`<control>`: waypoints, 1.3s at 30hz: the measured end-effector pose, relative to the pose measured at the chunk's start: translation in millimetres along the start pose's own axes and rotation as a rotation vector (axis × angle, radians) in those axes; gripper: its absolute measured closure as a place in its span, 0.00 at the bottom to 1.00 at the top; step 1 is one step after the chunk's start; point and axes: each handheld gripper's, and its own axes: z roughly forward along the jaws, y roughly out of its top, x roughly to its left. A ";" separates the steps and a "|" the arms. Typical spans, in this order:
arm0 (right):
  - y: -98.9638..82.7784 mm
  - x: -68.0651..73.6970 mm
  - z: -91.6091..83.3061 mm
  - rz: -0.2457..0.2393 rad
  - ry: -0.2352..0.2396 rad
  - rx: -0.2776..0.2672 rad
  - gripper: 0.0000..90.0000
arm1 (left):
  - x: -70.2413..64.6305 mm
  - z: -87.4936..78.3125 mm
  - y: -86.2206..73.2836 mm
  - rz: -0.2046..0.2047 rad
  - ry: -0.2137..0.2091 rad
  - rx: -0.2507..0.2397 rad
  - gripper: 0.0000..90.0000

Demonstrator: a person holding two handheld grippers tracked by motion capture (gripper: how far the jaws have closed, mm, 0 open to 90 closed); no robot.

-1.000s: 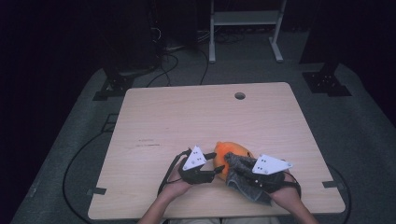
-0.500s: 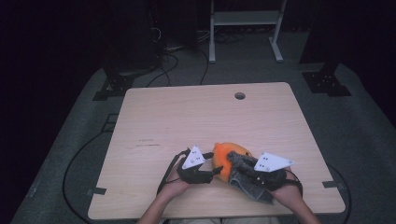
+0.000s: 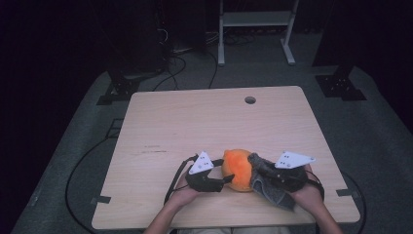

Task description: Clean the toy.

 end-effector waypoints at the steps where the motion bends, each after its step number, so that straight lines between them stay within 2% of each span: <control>1: 3.1 -0.6 -3.2 -0.001 0.005 -0.009 0.80 | -2.5 0.4 0.7 0.025 -0.001 -0.001 0.40; 2: 3.1 -0.6 -3.2 -0.001 0.005 -0.009 0.80 | -2.5 0.4 0.7 0.025 -0.001 -0.001 0.40; 4: 12.8 1.0 -12.2 0.003 0.044 -0.047 0.80 | -10.1 1.2 2.2 0.113 -0.007 0.000 0.40; 5: 24.3 7.2 -18.9 -0.038 0.076 -0.057 0.80 | -19.2 2.0 2.4 0.190 -0.030 -0.008 0.40; 6: 29.7 11.7 -20.6 -0.058 0.088 -0.061 0.80 | -23.1 2.5 2.4 0.226 -0.036 -0.008 0.40; 7: 34.8 16.2 -20.8 -0.078 0.108 -0.061 0.80 | -26.9 2.8 2.4 0.254 -0.040 -0.010 0.40; 8: 34.8 16.2 -20.8 -0.078 0.108 -0.061 0.80 | -26.9 2.8 2.4 0.254 -0.040 -0.010 0.40; 9: 43.0 26.2 -17.5 -0.115 0.126 -0.038 0.80 | -31.3 2.5 2.6 0.289 -0.053 -0.008 0.40; 11: 45.7 33.1 -9.5 -0.146 0.125 0.002 0.80 | -31.3 2.1 3.1 0.276 -0.050 -0.006 0.39; 12: 44.6 34.6 -5.0 -0.156 0.116 0.019 0.80 | -30.2 2.3 3.5 0.247 -0.041 -0.009 0.35; 14: 40.4 35.2 1.3 -0.138 0.120 0.025 0.81 | -27.8 3.9 3.8 0.192 -0.023 -0.006 0.27; 18: 37.6 32.3 2.2 -0.125 0.127 0.017 0.81 | -28.7 6.7 2.2 0.198 -0.010 0.006 0.32; 19: 36.2 27.7 -0.1 -0.116 0.112 0.011 0.81 | -28.3 6.6 2.1 0.196 -0.010 0.012 0.32; 23: 25.3 6.4 -3.1 -0.053 0.067 0.014 0.81 | -25.7 5.3 -0.2 0.197 -0.007 0.035 0.34; 24: 25.3 6.4 -3.1 -0.053 0.067 0.014 0.81 | -25.7 5.3 -0.2 0.197 -0.007 0.035 0.34; 25: 16.9 -6.2 -4.0 0.010 0.072 0.010 0.80 | -24.0 4.5 -0.8 0.188 -0.013 0.040 0.34; 27: 11.3 -11.1 -4.4 0.051 0.082 0.000 0.81 | -22.5 3.4 1.4 0.158 -0.025 0.030 0.31; 29: 10.1 -9.1 -4.3 0.044 0.070 -0.002 0.81 | -21.0 1.9 5.3 0.123 -0.031 0.010 0.27; 31: 12.1 -4.6 -4.2 0.033 0.070 -0.001 0.81 | -20.9 0.3 7.5 0.093 -0.028 -0.031 0.26; 32: 12.1 -4.6 -4.2 0.033 0.070 -0.001 0.81 | -20.9 0.3 7.5 0.093 -0.028 -0.031 0.26; 33: 15.1 1.8 -2.0 0.012 0.084 -0.002 0.81 | -22.0 0.0 8.5 0.096 -0.004 -0.041 0.25; 35: 17.3 7.7 -0.3 -0.008 0.090 -0.006 0.81 | -21.7 1.8 6.6 0.105 0.023 -0.011 0.26; 36: 18.1 9.5 0.0 -0.024 0.088 -0.005 0.81 | -21.7 1.8 6.6 0.105 0.023 -0.011 0.28; 37: 18.5 10.1 -0.1 -0.029 0.091 -0.004 0.81 | -20.0 2.5 4.7 0.111 0.033 0.015 0.28; 39: 17.6 7.3 -0.9 -0.022 0.091 -0.008 0.80 | -18.1 2.3 3.2 0.103 0.032 0.030 0.30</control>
